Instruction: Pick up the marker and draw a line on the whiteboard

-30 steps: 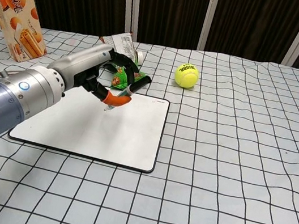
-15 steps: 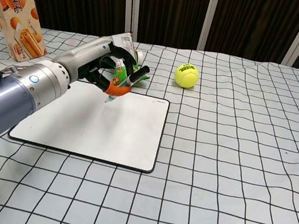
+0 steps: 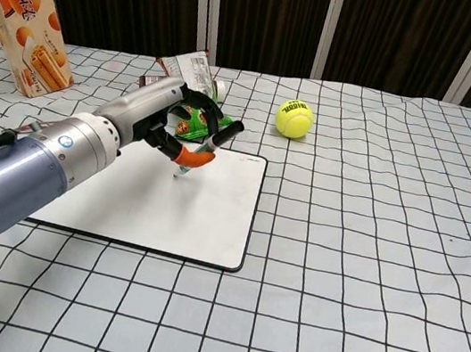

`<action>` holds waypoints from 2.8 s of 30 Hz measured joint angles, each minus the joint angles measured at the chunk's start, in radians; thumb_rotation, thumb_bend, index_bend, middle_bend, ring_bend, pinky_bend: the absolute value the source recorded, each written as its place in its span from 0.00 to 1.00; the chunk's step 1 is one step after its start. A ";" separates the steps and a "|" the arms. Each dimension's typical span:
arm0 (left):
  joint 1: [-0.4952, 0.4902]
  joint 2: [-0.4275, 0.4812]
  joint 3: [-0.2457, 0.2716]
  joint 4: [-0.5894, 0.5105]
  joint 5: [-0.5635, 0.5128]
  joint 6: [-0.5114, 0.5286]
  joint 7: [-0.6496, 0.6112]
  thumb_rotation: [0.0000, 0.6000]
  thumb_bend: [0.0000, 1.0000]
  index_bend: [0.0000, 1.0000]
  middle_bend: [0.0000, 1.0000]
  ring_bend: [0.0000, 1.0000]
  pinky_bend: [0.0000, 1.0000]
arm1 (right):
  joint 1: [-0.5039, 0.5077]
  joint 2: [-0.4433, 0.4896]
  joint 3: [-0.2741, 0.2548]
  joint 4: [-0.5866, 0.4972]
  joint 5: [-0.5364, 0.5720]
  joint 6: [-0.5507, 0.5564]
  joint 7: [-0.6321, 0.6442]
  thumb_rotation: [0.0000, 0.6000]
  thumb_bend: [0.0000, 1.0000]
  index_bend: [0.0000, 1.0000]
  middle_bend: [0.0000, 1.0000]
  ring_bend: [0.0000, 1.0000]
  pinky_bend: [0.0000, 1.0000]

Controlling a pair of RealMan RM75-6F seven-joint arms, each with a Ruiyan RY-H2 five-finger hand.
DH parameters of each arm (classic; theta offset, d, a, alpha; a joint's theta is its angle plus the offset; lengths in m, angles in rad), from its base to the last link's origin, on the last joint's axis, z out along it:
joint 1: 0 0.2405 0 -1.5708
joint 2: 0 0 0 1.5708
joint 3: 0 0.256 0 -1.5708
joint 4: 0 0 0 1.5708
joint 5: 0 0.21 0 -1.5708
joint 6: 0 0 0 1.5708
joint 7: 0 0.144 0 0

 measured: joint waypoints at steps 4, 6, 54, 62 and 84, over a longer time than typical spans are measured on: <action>0.007 0.005 0.012 -0.016 0.010 0.005 -0.004 1.00 0.55 0.70 0.20 0.05 0.15 | -0.001 -0.001 0.001 0.000 0.001 0.002 -0.002 1.00 0.33 0.00 0.00 0.00 0.00; 0.012 0.010 0.022 -0.032 0.017 0.009 -0.006 1.00 0.55 0.70 0.20 0.05 0.15 | -0.001 -0.001 0.000 0.000 0.000 0.003 -0.002 1.00 0.33 0.00 0.00 0.00 0.00; 0.014 0.076 0.028 -0.046 0.059 0.005 -0.024 1.00 0.54 0.71 0.21 0.05 0.15 | -0.002 -0.001 -0.001 -0.002 -0.002 0.003 0.002 1.00 0.33 0.00 0.00 0.00 0.00; 0.005 0.052 0.033 -0.015 0.060 0.001 -0.039 1.00 0.54 0.71 0.21 0.05 0.15 | -0.002 0.001 -0.001 -0.005 0.000 0.001 0.004 1.00 0.33 0.00 0.00 0.00 0.00; -0.011 0.013 0.037 0.041 0.062 -0.008 -0.066 1.00 0.54 0.71 0.21 0.05 0.15 | -0.003 0.001 -0.001 -0.007 0.000 0.003 -0.002 1.00 0.33 0.00 0.00 0.00 0.00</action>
